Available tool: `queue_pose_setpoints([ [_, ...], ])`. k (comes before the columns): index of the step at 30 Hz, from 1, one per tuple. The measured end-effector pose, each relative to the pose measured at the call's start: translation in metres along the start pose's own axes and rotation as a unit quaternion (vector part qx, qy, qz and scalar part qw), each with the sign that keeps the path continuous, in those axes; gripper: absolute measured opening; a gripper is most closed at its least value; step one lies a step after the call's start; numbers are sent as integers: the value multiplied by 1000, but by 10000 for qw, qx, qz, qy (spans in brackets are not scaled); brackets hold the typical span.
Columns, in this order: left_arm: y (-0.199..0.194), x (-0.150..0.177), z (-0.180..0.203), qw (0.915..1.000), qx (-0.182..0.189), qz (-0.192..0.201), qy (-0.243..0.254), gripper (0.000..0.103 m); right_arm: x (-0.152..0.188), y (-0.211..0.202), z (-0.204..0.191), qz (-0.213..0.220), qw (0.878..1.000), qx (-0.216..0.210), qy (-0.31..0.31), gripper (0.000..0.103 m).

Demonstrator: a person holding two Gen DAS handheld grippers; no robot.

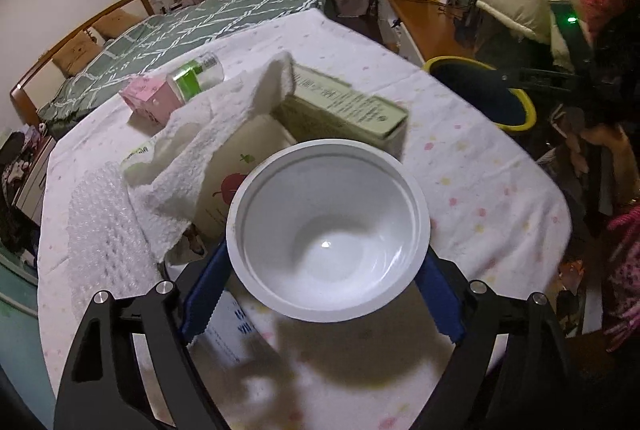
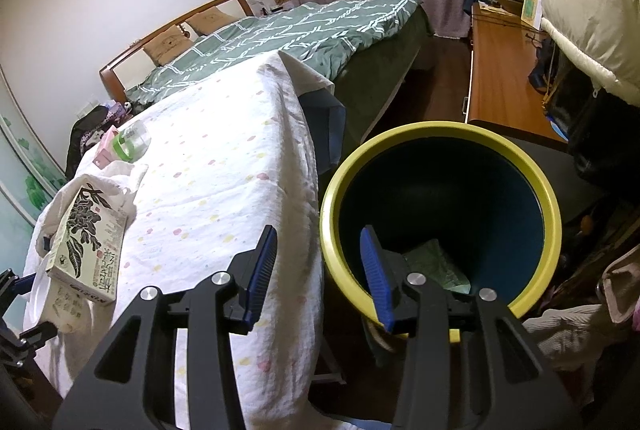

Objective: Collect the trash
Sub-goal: 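Grasp the white plastic bowl with the left tool and lift it, then carry the white bowl over the bin and open the left tool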

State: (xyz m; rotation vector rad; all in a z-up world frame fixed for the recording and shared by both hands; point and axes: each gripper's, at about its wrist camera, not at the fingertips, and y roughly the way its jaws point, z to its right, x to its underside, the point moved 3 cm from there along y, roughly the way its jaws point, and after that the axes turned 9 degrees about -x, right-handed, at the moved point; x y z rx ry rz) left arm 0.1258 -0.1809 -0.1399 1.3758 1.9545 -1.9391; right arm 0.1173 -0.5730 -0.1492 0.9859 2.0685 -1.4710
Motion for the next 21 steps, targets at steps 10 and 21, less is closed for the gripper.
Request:
queue_pose_setpoints([
  [10, -46, -32, 28, 9979, 407, 488, 144, 85, -4, -29, 10, 271, 9995, 171, -18, 42],
  [21, -16, -119, 128, 9894, 1132, 621, 665, 85, 4, -108, 50, 899, 9866, 1355, 114, 42],
])
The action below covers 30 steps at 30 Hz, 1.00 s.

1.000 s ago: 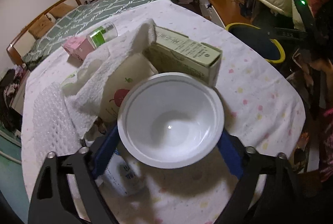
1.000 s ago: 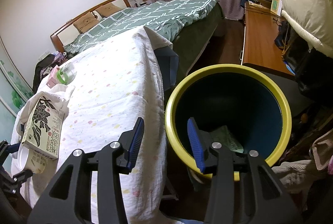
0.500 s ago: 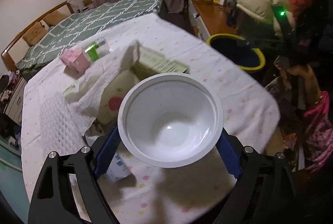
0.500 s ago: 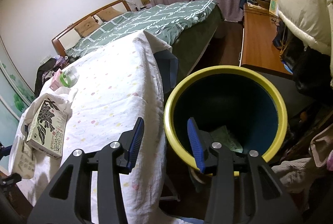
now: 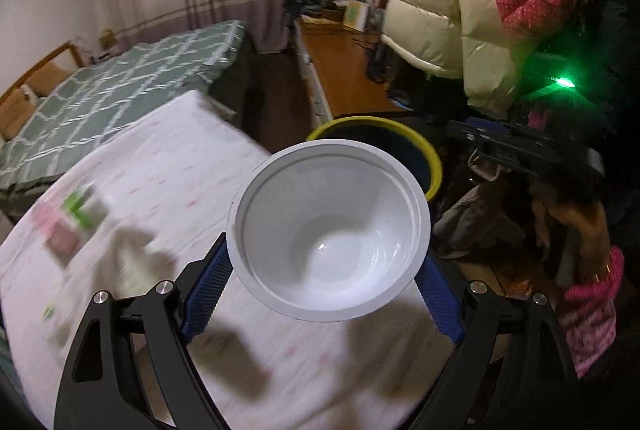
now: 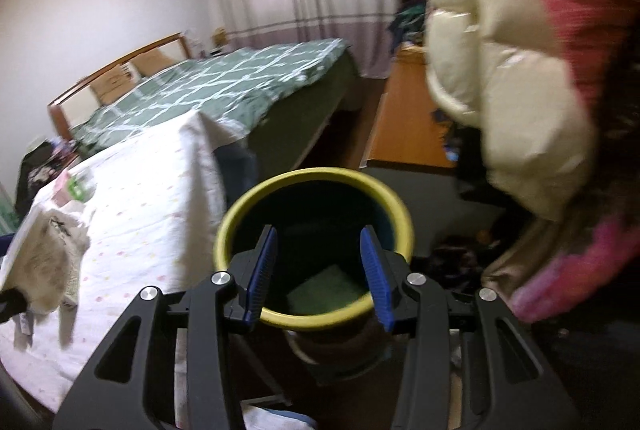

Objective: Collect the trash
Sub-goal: 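Carry the white bowl over the bin and open the left tool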

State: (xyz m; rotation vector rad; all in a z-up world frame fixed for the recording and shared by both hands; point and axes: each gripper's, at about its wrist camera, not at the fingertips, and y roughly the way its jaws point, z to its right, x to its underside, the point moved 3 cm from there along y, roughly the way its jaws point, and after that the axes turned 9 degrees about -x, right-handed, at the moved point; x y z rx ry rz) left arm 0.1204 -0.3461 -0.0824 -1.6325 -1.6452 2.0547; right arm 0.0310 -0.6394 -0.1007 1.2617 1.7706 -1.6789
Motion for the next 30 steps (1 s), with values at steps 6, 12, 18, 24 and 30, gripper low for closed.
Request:
queue_pose_setpoints([
  [6, 65, -51, 42, 9993, 314, -185, 67, 85, 9, -18, 21, 85, 9994, 331, 64, 43],
  [12, 133, -85, 70, 9978, 441, -463, -180, 85, 20, -16, 30, -38, 9990, 424, 168, 43],
  [18, 169, -94, 78, 9970, 314, -628, -317, 95, 26, -15, 31, -106, 9982, 562, 178, 51],
  [24, 124, -81, 57, 9980, 261, -364, -456, 96, 29, -17, 24, -122, 9983, 554, 152, 51],
  [30, 43, -43, 16, 9976, 290, -86, -619, 96, 31, -7, -3, -228, 9992, 326, -18, 50],
])
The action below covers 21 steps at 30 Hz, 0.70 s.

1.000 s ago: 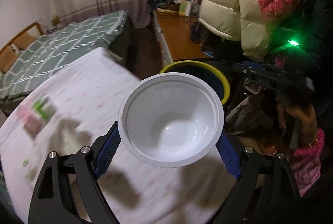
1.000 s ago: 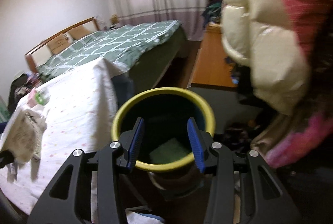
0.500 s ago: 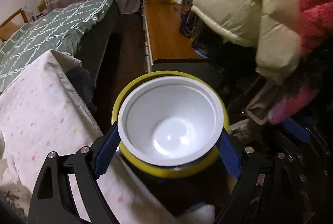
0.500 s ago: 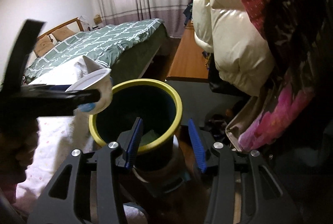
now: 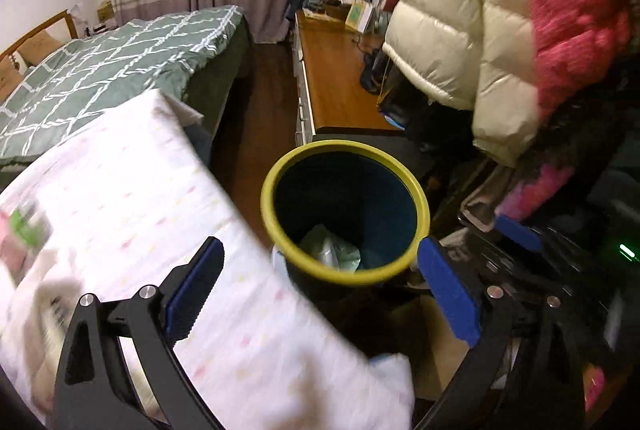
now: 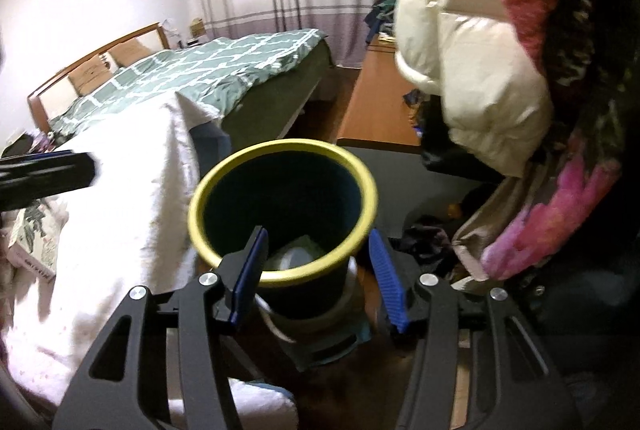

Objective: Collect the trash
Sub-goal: 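Carry the white bowl over the bin and open the left tool, then grasp the white tissue on the table with the right tool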

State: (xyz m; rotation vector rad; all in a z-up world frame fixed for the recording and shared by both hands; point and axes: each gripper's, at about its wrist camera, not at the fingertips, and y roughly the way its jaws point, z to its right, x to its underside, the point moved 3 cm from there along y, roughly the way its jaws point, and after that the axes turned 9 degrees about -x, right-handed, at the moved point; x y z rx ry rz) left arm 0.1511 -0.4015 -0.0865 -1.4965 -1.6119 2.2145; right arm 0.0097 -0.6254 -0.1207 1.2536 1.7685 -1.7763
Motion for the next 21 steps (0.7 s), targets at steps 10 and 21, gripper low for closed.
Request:
queue_pose_setpoints([
  [10, -136, 94, -139, 9878, -1249, 428, -831, 98, -15, 12, -102, -60, 9943, -722, -784, 50],
  [21, -222, 193, -268, 9457, -2529, 568, -1962, 98, -6, 10, -315, -200, 9190, -2683, -2881, 50],
])
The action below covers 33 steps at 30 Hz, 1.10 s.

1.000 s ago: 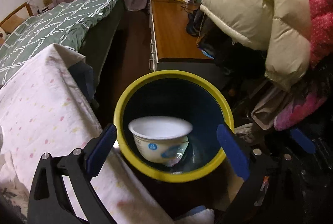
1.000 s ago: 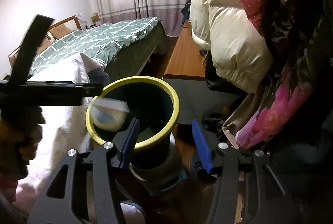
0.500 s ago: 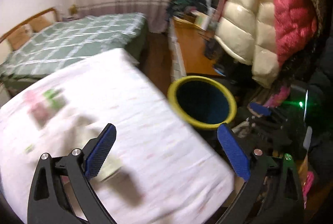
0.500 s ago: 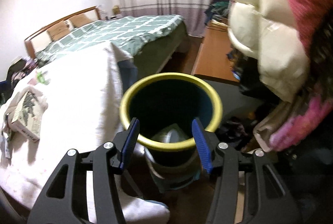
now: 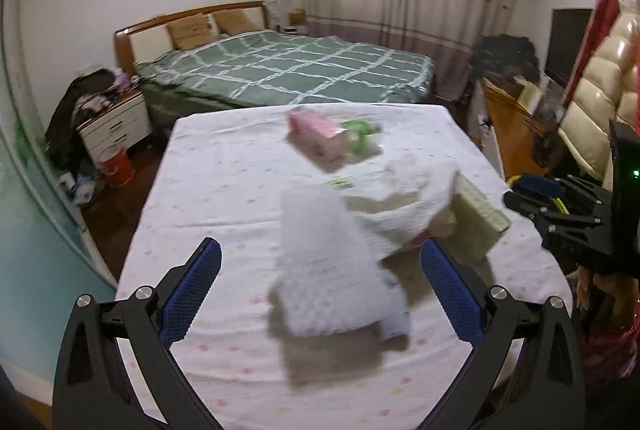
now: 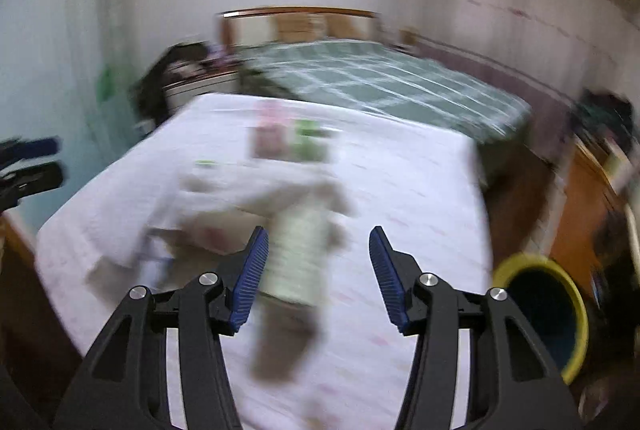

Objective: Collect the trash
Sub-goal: 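Grasp the white tissue on the table with the right tool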

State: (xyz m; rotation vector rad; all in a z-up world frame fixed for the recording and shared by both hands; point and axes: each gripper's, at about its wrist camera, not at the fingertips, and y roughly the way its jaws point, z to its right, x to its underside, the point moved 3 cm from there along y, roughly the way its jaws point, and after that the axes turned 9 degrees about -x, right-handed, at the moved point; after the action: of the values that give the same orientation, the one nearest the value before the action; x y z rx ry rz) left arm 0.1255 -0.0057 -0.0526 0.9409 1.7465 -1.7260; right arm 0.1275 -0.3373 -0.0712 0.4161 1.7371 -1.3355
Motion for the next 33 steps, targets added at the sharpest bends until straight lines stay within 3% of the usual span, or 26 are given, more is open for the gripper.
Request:
queue_pose_setpoints([
  [5, 5, 8, -17, 9999, -17, -58, -147, 98, -15, 43, -44, -378, 9947, -179, -940, 50],
  [10, 12, 13, -6, 9999, 31, -120, -119, 98, -14, 67, -53, -587, 9900, 57, -1281, 50],
  [12, 15, 14, -5, 9998, 61, -147, -118, 98, -14, 74, -51, -689, 9893, 29, -1288, 37],
  [13, 17, 14, -4, 9998, 75, -163, -123, 98, -14, 79, -50, -755, 9890, 4, -1272, 23],
  [15, 21, 15, -2, 9997, 103, -202, -133, 98, -13, 87, -47, -921, 9891, -114, -1145, 9],
  [18, 23, 16, 1, 9996, 113, -229, -130, 98, -14, 90, -43, -1000, 9893, -231, -1040, 2],
  [25, 24, 17, 0, 9995, 98, -236, -172, 98, -50, 61, -23, -399, 9972, -483, -414, 2],
  [33, 26, 18, 0, 9994, 137, -254, -177, 98, -95, 21, 4, 302, 9968, -675, 285, 2],
])
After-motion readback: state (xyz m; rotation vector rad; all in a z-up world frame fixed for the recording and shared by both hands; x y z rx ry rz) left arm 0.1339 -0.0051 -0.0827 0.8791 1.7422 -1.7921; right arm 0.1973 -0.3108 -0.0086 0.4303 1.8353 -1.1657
